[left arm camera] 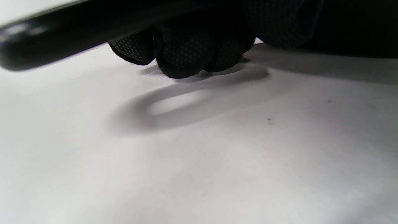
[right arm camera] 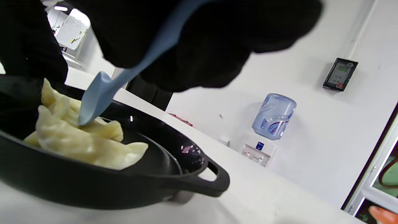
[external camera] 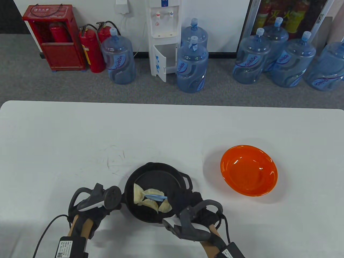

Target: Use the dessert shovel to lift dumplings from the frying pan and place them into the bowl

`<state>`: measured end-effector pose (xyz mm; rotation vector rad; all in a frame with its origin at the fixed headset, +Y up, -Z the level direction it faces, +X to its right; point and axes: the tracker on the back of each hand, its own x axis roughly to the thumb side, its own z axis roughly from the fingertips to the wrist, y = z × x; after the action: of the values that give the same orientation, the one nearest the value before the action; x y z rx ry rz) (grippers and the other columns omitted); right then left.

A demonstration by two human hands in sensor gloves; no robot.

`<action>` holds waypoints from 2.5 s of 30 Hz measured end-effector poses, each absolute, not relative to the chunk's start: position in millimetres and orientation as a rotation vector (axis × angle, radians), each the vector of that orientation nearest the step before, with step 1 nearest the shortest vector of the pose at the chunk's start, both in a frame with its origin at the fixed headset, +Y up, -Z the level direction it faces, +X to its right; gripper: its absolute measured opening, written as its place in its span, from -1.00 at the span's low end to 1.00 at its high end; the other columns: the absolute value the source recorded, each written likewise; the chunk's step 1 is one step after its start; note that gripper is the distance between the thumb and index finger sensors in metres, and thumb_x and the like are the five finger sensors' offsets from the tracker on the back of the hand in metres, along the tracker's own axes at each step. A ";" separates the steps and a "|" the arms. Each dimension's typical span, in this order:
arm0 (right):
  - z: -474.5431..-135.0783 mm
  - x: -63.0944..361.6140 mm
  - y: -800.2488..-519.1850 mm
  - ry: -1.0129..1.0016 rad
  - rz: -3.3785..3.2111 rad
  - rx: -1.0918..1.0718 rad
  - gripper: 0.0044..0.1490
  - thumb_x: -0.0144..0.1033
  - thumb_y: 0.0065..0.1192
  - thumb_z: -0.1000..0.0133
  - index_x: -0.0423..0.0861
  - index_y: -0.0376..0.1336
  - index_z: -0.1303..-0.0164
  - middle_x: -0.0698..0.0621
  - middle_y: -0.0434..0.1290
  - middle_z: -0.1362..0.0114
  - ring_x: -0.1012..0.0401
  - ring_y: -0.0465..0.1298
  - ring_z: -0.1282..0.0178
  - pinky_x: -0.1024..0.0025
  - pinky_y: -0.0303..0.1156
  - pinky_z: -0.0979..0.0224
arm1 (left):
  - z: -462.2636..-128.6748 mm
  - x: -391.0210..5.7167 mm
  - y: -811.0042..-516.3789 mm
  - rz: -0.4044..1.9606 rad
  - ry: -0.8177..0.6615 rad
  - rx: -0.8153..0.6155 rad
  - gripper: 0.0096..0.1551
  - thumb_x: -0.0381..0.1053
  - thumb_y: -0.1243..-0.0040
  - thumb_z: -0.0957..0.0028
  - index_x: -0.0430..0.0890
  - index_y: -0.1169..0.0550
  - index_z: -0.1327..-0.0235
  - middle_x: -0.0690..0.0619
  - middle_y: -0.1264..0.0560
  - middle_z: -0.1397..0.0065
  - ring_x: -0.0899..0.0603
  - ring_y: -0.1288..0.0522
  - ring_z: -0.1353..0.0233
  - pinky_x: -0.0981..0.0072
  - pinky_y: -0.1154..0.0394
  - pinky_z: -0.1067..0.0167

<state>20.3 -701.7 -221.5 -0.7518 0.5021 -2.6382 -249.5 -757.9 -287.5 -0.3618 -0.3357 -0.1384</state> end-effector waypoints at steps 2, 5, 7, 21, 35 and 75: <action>-220.9 16.4 -703.4 0.498 -2.624 -0.760 -0.51 -0.04 0.24 -0.27 0.12 0.43 -0.38 0.00 0.62 -0.19 0.20 0.66 0.19 0.30 0.61 0.19 | -287.5 -249.4 -757.7 -0.141 -0.336 -0.362 -0.43 0.22 -0.15 -0.15 0.08 -0.45 -0.41 0.18 -0.57 -0.26 0.05 -0.68 -0.16 -0.05 -0.53 -0.49; -219.8 10.0 -706.7 0.470 -2.602 -0.780 -0.51 -0.03 0.24 -0.27 0.12 0.43 -0.38 0.01 0.62 -0.19 0.21 0.66 0.21 0.31 0.61 0.20 | -287.8 -249.4 -757.7 -0.142 -0.337 -0.364 -0.42 0.22 -0.15 -0.15 0.08 -0.45 -0.41 0.18 -0.57 -0.27 0.05 -0.68 -0.16 -0.05 -0.52 -0.49; -219.1 8.0 -704.1 0.462 -2.612 -0.788 -0.52 -0.01 0.26 -0.27 0.12 0.44 -0.37 0.02 0.63 -0.18 0.22 0.66 0.22 0.32 0.61 0.21 | -287.8 -249.3 -757.8 -0.141 -0.336 -0.367 -0.43 0.22 -0.15 -0.15 0.08 -0.45 -0.42 0.18 -0.57 -0.27 0.05 -0.68 -0.16 -0.04 -0.52 -0.49; -219.8 16.6 -704.8 0.402 -2.718 -0.871 -0.52 0.06 0.28 -0.24 0.13 0.49 -0.28 0.04 0.66 -0.10 0.25 0.66 0.32 0.34 0.61 0.28 | -288.4 -248.0 -758.3 -0.150 -0.334 -0.382 -0.43 0.21 -0.11 -0.16 0.08 -0.45 -0.41 0.18 -0.59 -0.22 0.07 -0.68 -0.07 -0.02 -0.56 -0.45; -249.7 37.8 -723.4 -0.001 -3.064 -0.919 -0.51 0.06 0.23 -0.27 0.08 0.51 -0.26 0.02 0.66 0.00 0.33 0.58 0.49 0.39 0.58 0.40 | -288.5 -248.4 -758.4 -0.143 -0.332 -0.382 -0.43 0.22 -0.12 -0.17 0.07 -0.45 -0.42 0.18 -0.58 -0.23 0.06 -0.68 -0.09 -0.03 -0.55 -0.46; -275.0 110.8 -709.1 -0.233 -3.640 -0.558 -0.51 0.01 0.21 -0.32 0.02 0.52 -0.29 -0.01 0.66 0.00 0.32 0.58 0.48 0.38 0.57 0.40 | -288.3 -248.7 -759.0 -0.141 -0.333 -0.386 -0.43 0.21 -0.12 -0.17 0.07 -0.44 -0.42 0.17 -0.58 -0.24 0.06 -0.68 -0.09 -0.03 -0.55 -0.46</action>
<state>110.8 -709.1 -275.0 -0.5582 -0.2331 -3.6395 -248.7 -759.0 -288.3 -0.3865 -0.3328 -0.1406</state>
